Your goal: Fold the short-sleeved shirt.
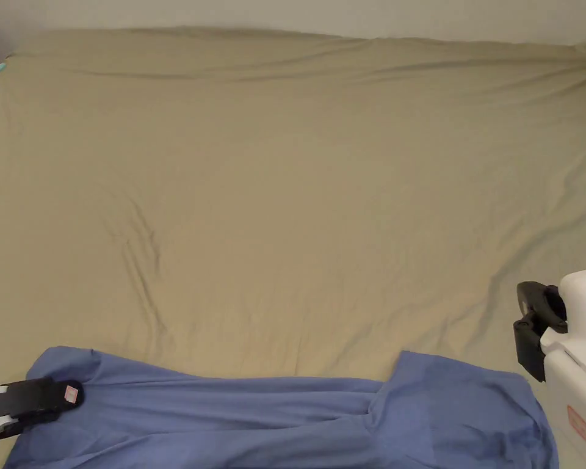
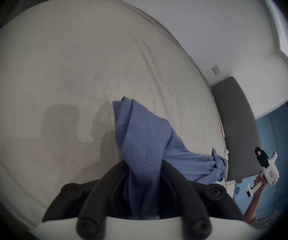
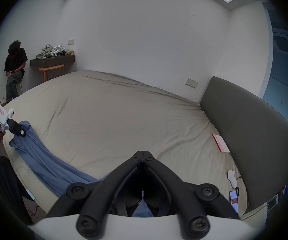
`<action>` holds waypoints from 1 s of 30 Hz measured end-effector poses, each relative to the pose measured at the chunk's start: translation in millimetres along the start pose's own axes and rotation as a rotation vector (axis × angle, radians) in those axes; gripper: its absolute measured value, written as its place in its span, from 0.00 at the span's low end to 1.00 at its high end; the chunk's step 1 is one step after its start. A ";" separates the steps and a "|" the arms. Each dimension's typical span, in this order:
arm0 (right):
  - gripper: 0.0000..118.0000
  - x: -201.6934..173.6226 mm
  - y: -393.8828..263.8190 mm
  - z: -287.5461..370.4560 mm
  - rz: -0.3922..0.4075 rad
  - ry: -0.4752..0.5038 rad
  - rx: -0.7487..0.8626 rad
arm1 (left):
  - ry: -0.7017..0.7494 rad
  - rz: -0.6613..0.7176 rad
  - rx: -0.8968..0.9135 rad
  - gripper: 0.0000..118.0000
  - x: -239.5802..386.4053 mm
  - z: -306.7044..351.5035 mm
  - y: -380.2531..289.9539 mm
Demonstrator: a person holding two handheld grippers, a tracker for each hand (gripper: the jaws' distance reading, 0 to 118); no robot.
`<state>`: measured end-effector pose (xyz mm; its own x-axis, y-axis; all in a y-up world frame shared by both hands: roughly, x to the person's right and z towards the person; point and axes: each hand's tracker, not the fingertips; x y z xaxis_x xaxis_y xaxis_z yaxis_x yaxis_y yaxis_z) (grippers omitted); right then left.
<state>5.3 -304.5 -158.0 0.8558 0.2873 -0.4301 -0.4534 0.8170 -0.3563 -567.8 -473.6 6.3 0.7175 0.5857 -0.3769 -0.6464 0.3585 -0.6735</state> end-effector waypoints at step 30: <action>0.01 29.5 -10.6 30.9 -0.057 -0.006 0.040 | 0.078 -0.292 -0.293 0.10 223.9 -124.8 -34.1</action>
<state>43.0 -289.2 -141.3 0.8815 0.2429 -0.4050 -0.3939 0.8512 -0.3468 -352.7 -445.3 -134.5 0.8846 0.4292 -0.1825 -0.3196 0.2726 -0.9075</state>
